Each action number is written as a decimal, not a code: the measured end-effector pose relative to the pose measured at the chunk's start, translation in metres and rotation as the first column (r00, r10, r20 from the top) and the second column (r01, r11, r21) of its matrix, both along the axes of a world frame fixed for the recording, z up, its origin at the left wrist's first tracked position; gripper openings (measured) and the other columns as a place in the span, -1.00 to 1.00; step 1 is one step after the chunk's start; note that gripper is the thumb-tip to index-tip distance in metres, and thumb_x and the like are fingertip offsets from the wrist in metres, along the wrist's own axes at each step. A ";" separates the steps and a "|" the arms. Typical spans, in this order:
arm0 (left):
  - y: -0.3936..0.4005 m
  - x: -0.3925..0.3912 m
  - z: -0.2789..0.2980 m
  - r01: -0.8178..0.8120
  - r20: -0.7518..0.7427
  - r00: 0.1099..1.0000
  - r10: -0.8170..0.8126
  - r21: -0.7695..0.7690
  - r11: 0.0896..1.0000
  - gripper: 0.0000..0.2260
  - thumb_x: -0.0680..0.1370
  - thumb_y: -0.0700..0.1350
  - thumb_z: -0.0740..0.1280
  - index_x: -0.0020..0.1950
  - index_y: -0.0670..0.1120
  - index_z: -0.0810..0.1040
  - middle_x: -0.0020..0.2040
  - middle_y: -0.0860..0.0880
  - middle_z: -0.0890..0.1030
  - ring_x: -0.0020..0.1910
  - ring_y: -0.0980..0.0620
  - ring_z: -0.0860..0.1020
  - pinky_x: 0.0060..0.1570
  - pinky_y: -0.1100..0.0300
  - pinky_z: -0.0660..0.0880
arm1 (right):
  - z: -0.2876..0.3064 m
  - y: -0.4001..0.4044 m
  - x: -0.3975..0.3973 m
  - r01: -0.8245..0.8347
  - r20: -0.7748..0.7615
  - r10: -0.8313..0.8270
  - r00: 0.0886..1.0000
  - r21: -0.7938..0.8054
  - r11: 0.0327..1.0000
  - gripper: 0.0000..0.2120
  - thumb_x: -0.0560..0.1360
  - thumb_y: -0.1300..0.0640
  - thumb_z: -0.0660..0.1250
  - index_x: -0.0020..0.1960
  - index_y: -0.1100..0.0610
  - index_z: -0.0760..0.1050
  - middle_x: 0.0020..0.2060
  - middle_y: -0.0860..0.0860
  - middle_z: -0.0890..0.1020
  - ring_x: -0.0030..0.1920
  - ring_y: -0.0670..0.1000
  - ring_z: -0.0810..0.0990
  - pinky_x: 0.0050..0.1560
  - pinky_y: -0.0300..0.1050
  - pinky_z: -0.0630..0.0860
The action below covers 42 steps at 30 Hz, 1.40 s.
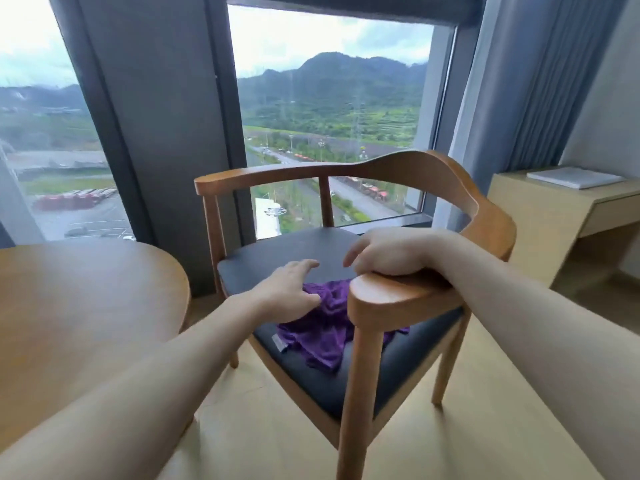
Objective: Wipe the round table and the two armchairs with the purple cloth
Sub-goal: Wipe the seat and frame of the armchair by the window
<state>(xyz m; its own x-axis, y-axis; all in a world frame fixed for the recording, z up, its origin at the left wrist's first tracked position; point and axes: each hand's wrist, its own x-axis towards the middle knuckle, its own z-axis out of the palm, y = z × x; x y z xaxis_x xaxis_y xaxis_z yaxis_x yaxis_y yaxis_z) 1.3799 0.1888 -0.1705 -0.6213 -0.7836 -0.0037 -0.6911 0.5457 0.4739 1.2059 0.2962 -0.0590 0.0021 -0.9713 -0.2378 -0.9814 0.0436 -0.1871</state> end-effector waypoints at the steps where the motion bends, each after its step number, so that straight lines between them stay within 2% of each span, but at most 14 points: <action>1: -0.004 -0.011 -0.017 0.021 0.030 0.999 -0.023 0.039 0.999 -0.33 0.49 0.23 0.26 0.57 0.19 0.14 0.60 0.01 0.17 0.56 -0.06 0.15 0.50 -0.03 0.13 | -0.001 0.000 0.000 0.020 0.036 -0.018 0.999 -0.055 0.998 -0.71 0.57 0.07 0.26 0.22 0.05 0.63 0.11 -0.06 0.60 0.08 0.00 0.56 0.15 -0.05 0.49; 3: -0.003 -0.029 -0.048 0.062 0.155 0.985 -0.071 0.060 0.996 -0.23 0.36 0.46 0.07 0.55 0.33 0.03 0.63 0.01 0.02 0.59 -0.15 -0.03 0.52 -0.19 -0.01 | -0.001 0.001 0.000 0.049 0.063 -0.045 0.997 -0.061 0.997 -0.71 0.55 0.07 0.28 0.21 0.05 0.63 0.09 -0.08 0.59 0.09 -0.02 0.54 0.14 -0.07 0.48; 5: 0.000 -0.038 -0.069 0.070 0.211 0.976 -0.055 -0.063 0.996 -0.18 0.27 0.51 -0.07 0.53 0.37 -0.01 0.63 0.03 -0.02 0.58 -0.17 -0.10 0.50 -0.24 -0.09 | 0.001 0.003 0.000 0.048 0.049 -0.049 0.998 0.008 0.999 -0.72 0.54 0.05 0.27 0.19 0.01 0.64 0.10 -0.08 0.61 0.09 -0.02 0.56 0.15 -0.05 0.51; 8: -0.002 -0.040 -0.081 0.041 0.128 0.992 -0.012 -0.229 0.973 -0.22 0.30 0.47 -0.12 0.52 0.32 0.14 0.59 0.02 0.15 0.56 -0.14 0.01 0.49 -0.17 -0.02 | 0.004 0.002 0.000 0.041 0.050 -0.043 0.998 0.042 0.998 -0.73 0.55 0.00 0.24 0.16 -0.06 0.64 0.12 -0.10 0.63 0.10 -0.03 0.56 0.21 0.04 0.52; 14: 0.003 -0.040 -0.084 -0.015 0.057 0.998 0.032 -0.274 0.962 -0.26 0.33 0.45 -0.09 0.47 0.28 0.28 0.54 0.05 0.24 0.54 -0.10 0.07 0.50 -0.11 0.01 | 0.002 0.001 0.000 0.024 0.074 -0.027 0.997 0.037 0.999 -0.75 0.53 -0.05 0.27 0.14 -0.09 0.64 0.08 -0.14 0.64 0.07 -0.07 0.57 0.20 0.03 0.53; 17: 0.005 -0.039 -0.083 -0.027 0.076 0.996 0.048 -0.255 0.967 -0.26 0.33 0.45 -0.09 0.47 0.27 0.28 0.55 0.04 0.23 0.54 -0.11 0.06 0.50 -0.12 0.01 | 0.001 0.007 -0.003 0.057 0.145 -0.047 0.988 -0.064 0.996 -0.75 0.50 -0.15 0.27 0.08 -0.15 0.64 -0.02 -0.22 0.64 -0.03 -0.16 0.60 0.08 -0.04 0.57; 21: 0.007 -0.043 -0.083 -0.075 0.065 0.993 0.094 -0.254 0.964 -0.26 0.34 0.45 -0.11 0.48 0.27 0.25 0.55 0.03 0.22 0.55 -0.13 0.05 0.49 -0.14 0.03 | 0.002 0.016 0.000 0.172 0.377 -0.040 0.925 -0.325 0.930 -0.83 0.51 0.09 0.28 -0.08 -0.03 0.66 -0.18 -0.13 0.67 -0.24 -0.13 0.66 -0.12 -0.10 0.59; 25: 0.018 -0.042 -0.073 -0.110 0.055 0.991 0.121 -0.162 0.981 -0.26 0.35 0.42 -0.07 0.49 0.18 0.24 0.52 -0.01 0.26 0.49 -0.18 0.13 0.46 -0.19 0.12 | -0.008 0.036 0.041 0.133 0.235 -0.026 0.972 -0.455 0.880 -0.79 0.46 -0.08 0.23 -0.06 -0.08 0.60 -0.16 -0.15 0.63 -0.16 -0.11 0.59 -0.13 -0.09 0.57; 28: 0.023 -0.042 -0.063 -0.192 -0.057 0.979 0.193 0.032 0.981 -0.25 0.37 0.29 0.37 0.49 0.06 0.26 0.49 -0.07 0.31 0.47 -0.16 0.25 0.43 -0.18 0.25 | -0.018 0.055 0.072 0.063 0.024 -0.059 0.998 -0.442 0.895 -0.81 0.47 -0.12 0.23 -0.16 -0.04 0.51 -0.27 -0.09 0.54 -0.27 -0.04 0.53 -0.33 -0.14 0.42; 29: 0.026 -0.042 -0.060 -0.184 -0.016 0.983 0.184 0.014 0.983 -0.28 0.40 0.24 0.41 0.49 0.07 0.24 0.50 -0.06 0.28 0.48 -0.15 0.23 0.45 -0.17 0.22 | -0.019 0.059 0.074 0.055 -0.025 -0.074 0.997 -0.450 0.891 -0.84 0.49 -0.08 0.26 -0.16 -0.02 0.51 -0.30 -0.08 0.53 -0.29 -0.03 0.52 -0.38 -0.17 0.35; 31: 0.031 -0.040 -0.059 -0.168 0.047 0.985 0.168 -0.021 0.986 -0.37 0.45 0.29 0.32 0.46 0.15 0.22 0.47 0.00 0.27 0.46 -0.14 0.18 0.46 -0.16 0.19 | -0.015 0.065 0.072 0.051 -0.028 -0.071 0.997 -0.444 0.895 -0.89 0.51 0.00 0.29 -0.05 0.00 0.56 -0.24 -0.06 0.56 -0.26 0.00 0.55 -0.40 -0.19 0.31; 36: 0.041 -0.042 -0.052 -0.094 0.163 0.980 0.114 -0.125 0.988 -0.39 0.38 0.32 0.12 0.40 0.15 0.31 0.39 -0.04 0.38 0.35 -0.18 0.30 0.32 -0.15 0.31 | -0.007 0.078 0.063 -0.030 -0.021 0.024 0.999 -0.421 0.907 -0.73 0.49 0.09 0.33 0.17 -0.08 0.57 -0.14 -0.10 0.54 -0.16 0.01 0.51 -0.31 -0.18 0.33; 39: 0.042 -0.050 -0.041 -0.008 0.243 0.968 0.063 -0.224 0.975 -0.39 0.37 0.43 0.04 0.28 0.14 0.41 0.26 -0.03 0.48 0.25 -0.15 0.38 0.11 -0.10 0.40 | -0.005 0.097 0.039 -0.024 -0.055 -0.001 0.998 -0.445 0.895 -0.73 0.49 0.03 0.28 0.17 -0.14 0.54 -0.06 -0.16 0.60 -0.06 -0.06 0.47 -0.01 -0.10 0.39; 42: 0.050 -0.061 -0.041 0.062 0.207 0.978 -0.017 -0.213 0.975 -0.27 0.36 0.54 -0.01 0.33 0.14 0.42 0.24 0.00 0.51 0.24 -0.09 0.41 0.08 -0.05 0.42 | -0.002 0.129 0.003 0.105 -0.057 -0.135 0.989 -0.366 0.925 -0.71 0.53 0.02 0.26 0.22 -0.16 0.53 -0.02 -0.22 0.58 0.03 -0.11 0.50 0.20 -0.10 0.46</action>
<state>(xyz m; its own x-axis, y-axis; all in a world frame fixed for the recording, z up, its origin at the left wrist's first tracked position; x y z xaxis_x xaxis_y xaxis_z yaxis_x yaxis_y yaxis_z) 1.3192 0.2383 -0.2114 -0.6557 -0.7542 0.0341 -0.7361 0.6487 0.1932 1.2089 0.4247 -0.0609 -0.1242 -0.9831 0.1347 -0.9853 0.1061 -0.1341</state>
